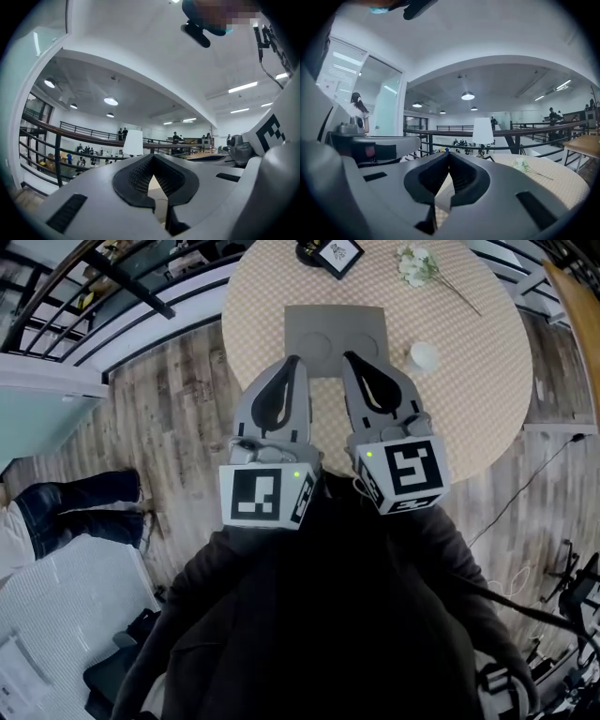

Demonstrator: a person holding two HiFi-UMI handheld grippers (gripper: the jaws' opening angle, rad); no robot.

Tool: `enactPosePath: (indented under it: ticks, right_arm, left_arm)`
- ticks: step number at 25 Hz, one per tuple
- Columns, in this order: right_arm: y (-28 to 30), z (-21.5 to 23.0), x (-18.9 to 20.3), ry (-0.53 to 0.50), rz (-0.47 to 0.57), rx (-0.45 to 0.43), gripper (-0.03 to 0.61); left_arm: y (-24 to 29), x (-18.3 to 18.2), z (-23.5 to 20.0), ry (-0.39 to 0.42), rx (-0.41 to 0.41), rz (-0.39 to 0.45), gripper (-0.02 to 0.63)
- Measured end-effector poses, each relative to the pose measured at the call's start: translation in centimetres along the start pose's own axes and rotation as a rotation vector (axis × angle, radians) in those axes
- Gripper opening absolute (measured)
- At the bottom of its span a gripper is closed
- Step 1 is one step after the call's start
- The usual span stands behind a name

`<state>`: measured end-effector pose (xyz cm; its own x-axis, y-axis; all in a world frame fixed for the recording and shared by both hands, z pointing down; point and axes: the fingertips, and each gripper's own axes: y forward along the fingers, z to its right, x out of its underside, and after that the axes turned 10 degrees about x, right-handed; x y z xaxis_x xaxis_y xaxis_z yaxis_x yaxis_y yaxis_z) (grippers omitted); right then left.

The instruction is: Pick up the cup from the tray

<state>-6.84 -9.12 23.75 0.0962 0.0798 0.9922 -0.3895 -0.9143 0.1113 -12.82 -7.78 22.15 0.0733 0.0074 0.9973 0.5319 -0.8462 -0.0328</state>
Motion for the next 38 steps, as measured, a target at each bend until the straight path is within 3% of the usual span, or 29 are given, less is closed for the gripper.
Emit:
enactPosePath:
  ticks: [38]
  right_arm:
    - [0.9, -0.6, 0.3, -0.015, -0.014, -0.011, 0.008]
  left_arm:
    - [0.7, 0.3, -1.0, -0.022, 0.008, -0.001, 0.003]
